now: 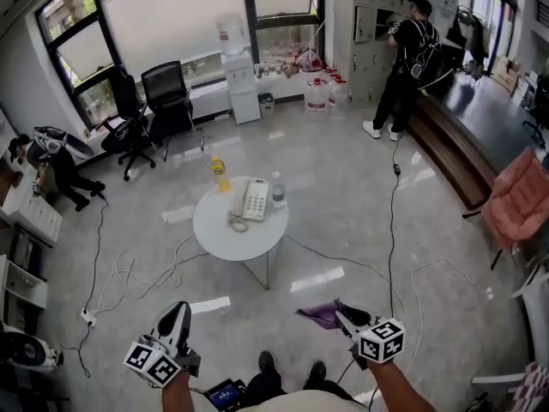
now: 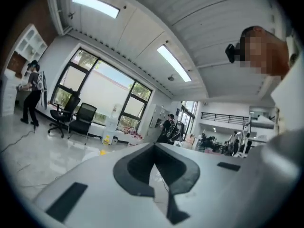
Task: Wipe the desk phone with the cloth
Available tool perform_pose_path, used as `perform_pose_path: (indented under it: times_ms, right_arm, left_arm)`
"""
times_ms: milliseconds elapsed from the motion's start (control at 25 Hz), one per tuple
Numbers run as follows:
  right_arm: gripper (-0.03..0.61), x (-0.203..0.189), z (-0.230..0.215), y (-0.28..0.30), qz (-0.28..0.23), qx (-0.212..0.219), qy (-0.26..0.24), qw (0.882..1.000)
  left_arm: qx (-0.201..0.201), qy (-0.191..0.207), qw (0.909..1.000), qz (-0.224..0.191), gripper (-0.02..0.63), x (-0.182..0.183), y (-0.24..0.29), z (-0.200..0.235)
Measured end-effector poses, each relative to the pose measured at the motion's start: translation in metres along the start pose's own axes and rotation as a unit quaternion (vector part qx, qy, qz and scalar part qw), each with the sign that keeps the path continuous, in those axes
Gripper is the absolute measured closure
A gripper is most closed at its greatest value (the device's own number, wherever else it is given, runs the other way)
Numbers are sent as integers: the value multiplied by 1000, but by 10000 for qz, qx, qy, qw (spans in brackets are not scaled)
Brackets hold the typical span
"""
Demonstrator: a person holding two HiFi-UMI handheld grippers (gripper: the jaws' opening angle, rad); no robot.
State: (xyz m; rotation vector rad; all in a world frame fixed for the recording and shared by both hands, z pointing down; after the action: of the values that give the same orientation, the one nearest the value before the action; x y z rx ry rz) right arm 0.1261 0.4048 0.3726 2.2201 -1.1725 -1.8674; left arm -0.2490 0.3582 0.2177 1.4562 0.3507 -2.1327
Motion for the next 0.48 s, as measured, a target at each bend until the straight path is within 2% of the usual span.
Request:
perform_pose_path:
  times_ms: [160, 360, 480]
  right_arm:
    - [514, 33, 28, 0, -404, 20, -444, 9982]
    - [514, 94, 95, 0, -1016, -26, -1187, 9877]
    - [514, 124, 142, 5, -1375, -178, -1478, 9792]
  left_arm:
    - [-26, 318, 9995, 56, 607, -4, -20, -3]
    - [-269, 681, 9972, 123, 607, -12, -43, 22]
    - [-303, 1334, 9901, 307, 607, 5, -59, 30]
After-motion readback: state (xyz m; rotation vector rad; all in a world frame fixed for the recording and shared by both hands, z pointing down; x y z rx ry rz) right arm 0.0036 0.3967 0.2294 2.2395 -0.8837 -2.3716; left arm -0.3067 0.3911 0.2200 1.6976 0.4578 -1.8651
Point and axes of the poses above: the fingertips, and each gripper's own axes: y forward along the fingers, z to its left, x out of its top, the point moved 3 cm from there along -y, backward along the fingers, and after that the axes turned 5 degrees about -y, right-handed, at the moved point
